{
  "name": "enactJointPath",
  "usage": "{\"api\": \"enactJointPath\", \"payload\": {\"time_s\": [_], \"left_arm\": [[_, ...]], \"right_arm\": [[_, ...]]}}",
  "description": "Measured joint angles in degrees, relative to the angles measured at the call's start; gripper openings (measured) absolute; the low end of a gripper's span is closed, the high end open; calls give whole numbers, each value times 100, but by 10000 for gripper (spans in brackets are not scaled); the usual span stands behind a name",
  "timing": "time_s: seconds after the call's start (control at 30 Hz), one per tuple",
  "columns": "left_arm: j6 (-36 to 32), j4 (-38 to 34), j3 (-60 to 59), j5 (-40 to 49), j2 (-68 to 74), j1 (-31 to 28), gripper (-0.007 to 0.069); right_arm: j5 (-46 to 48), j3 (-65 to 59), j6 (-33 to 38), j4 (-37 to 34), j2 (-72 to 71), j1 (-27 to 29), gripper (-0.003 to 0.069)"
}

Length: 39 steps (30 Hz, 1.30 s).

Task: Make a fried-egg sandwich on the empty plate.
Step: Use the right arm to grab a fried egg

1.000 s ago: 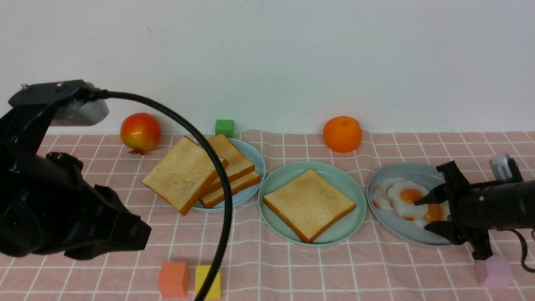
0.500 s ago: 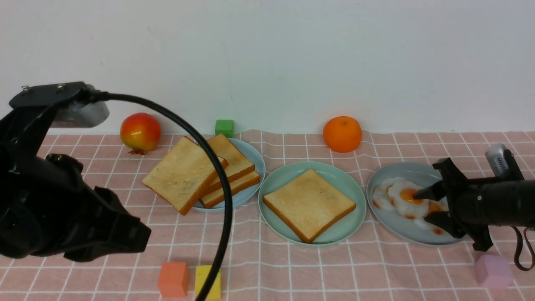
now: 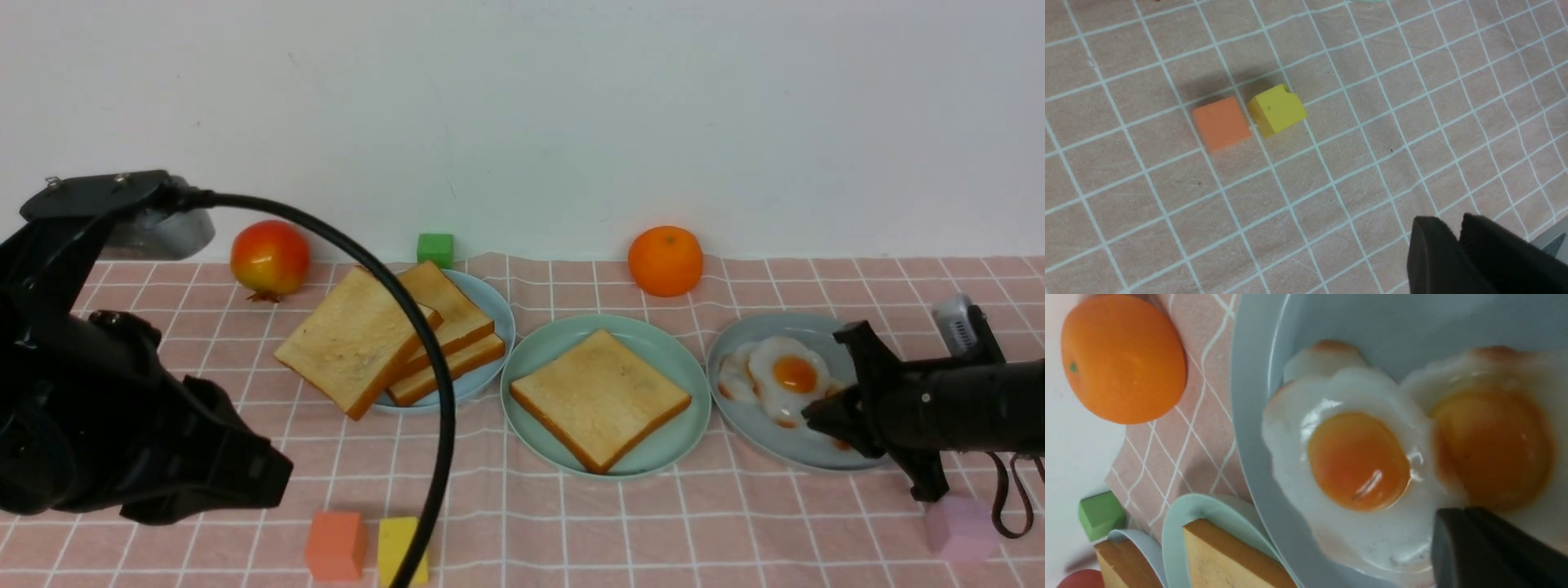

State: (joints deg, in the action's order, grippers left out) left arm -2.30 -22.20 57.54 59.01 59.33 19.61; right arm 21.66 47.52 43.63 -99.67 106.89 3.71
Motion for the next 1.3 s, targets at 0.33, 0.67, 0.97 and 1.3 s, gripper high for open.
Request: {"api": "enactJointPath", "payload": {"time_s": [0.33, 0.67, 0.97, 1.3], "left_arm": [[0, 0, 0, 43, 0, 0, 151], [0, 0, 0, 69, 0, 0, 160], [0, 0, 0, 102, 0, 0, 168], [0, 0, 0, 95, 0, 0, 168]], "right_arm": [[349, -11, 233, 101, -220, 6, -6], [1223, 639, 678, 2352, -822, 233, 111], [3154, 3824, -1830, 6751, 286, 244, 504], [4702, 5808, -1951, 7164, 1893, 263, 501]]}}
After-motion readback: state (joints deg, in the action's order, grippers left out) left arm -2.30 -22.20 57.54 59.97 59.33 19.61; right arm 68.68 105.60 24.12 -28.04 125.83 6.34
